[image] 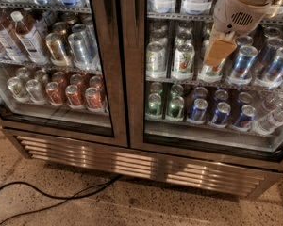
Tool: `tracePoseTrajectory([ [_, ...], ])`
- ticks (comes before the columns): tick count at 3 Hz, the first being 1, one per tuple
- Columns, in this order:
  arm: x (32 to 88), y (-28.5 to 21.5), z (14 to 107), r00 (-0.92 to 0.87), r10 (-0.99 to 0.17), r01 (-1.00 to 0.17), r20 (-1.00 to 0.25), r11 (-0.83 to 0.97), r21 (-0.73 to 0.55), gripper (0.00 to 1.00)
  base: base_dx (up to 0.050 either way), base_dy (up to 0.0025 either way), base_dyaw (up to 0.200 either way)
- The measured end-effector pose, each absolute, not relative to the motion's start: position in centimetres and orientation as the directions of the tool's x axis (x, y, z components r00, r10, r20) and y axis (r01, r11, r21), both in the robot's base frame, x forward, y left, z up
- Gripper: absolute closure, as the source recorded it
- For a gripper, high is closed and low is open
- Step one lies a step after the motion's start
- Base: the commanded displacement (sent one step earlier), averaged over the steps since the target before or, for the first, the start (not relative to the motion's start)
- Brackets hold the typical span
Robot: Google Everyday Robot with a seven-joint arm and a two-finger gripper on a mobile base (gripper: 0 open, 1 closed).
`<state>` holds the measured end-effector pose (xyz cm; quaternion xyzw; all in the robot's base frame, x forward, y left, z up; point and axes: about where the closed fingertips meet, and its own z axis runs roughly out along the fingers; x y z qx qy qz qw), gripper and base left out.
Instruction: Close right fridge door
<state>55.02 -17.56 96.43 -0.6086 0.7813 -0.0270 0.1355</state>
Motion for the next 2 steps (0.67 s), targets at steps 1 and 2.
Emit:
tracePoseTrajectory([
  [1,55.02,-17.56,96.43,-0.222,-0.958,-0.944,-0.179,0.258,-0.207,1.00,-0.050,0.00000,0.000],
  [2,55.02,-17.56,96.43,-0.222,-0.958,-0.944,-0.179,0.258,-0.207,1.00,0.000,0.00000,0.000],
])
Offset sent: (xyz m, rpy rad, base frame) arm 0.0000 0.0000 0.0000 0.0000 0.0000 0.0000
